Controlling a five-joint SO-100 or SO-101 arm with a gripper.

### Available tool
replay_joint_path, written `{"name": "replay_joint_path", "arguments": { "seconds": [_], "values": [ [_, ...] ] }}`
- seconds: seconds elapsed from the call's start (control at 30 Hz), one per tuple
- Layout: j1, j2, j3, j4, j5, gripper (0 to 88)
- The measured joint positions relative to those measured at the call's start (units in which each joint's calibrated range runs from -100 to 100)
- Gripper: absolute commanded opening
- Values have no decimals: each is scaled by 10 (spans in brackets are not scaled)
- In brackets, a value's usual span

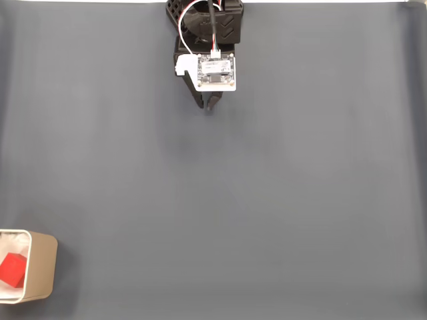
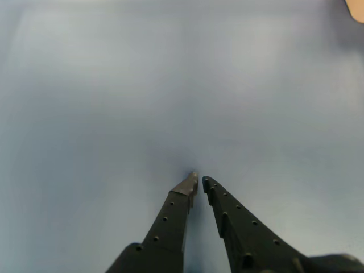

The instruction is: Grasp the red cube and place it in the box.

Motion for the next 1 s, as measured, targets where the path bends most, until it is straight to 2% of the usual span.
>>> {"name": "replay_joint_path", "arguments": {
  "seconds": [0.47,1.0],
  "values": [
    [-11,-8,2,97,-3,0],
    [-10,-8,2,102,-7,3]
  ]
}}
